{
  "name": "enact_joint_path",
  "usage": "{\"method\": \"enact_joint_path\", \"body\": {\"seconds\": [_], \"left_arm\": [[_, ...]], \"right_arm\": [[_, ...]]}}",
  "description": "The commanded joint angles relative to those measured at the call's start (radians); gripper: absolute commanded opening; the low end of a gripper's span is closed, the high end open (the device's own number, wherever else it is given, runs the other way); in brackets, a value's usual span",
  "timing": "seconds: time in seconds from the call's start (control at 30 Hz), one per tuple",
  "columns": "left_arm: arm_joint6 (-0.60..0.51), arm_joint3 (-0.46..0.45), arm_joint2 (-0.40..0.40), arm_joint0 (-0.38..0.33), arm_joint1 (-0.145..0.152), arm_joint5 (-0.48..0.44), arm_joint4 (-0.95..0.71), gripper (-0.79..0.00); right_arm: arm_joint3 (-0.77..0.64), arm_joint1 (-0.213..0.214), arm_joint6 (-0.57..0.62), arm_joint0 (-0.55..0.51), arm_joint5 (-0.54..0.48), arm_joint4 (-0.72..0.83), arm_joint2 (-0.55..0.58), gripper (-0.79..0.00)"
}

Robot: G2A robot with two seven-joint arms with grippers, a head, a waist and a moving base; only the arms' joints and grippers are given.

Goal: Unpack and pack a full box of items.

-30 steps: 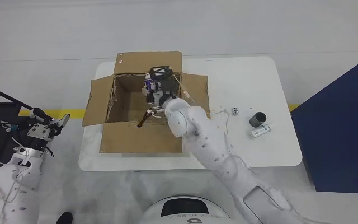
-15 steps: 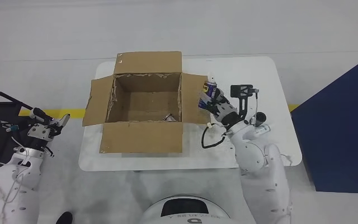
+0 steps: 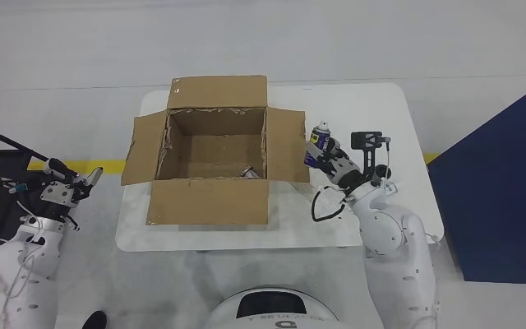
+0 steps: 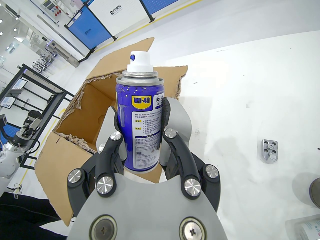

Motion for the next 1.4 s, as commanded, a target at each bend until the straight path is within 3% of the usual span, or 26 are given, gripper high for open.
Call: {"method": "enact_joint_path", "body": {"seconds": [0.0,0.23,0.53,0.67,0.93,1.2,1.3,1.37], "left_arm": [[0.000,0.000,0.000,0.000,0.000,0.000,0.000,0.000],[0.000,0.000,0.000,0.000,0.000,0.000,0.000,0.000],[0.000,0.000,0.000,0.000,0.000,0.000,0.000,0.000],[0.000,0.000,0.000,0.000,0.000,0.000,0.000,0.000],[0.000,0.000,0.000,0.000,0.000,0.000,0.000,0.000],[0.000,0.000,0.000,0.000,0.000,0.000,0.000,0.000],[0.000,0.000,0.000,0.000,0.000,0.000,0.000,0.000],[0.000,0.000,0.000,0.000,0.000,0.000,0.000,0.000]], "right_arm": [[0.024,0.003,-0.003,-0.003,-0.018,0.001,0.002,-0.785],[0.226,0.030,-0.084,-0.008,-0.232,0.027,0.113,-0.785],[0.345,0.052,-0.244,-0.025,-0.391,-0.033,0.146,-0.785],[0.405,0.059,-0.319,-0.017,-0.398,-0.060,0.153,-0.785],[0.470,0.065,-0.450,0.005,-0.296,-0.147,0.145,-0.785],[0.512,0.072,-0.486,0.019,-0.248,-0.227,0.116,-0.785],[0.515,0.074,-0.492,0.021,-0.234,-0.242,0.106,-0.671],[0.515,0.076,-0.496,0.021,-0.227,-0.248,0.102,-0.662]]}}
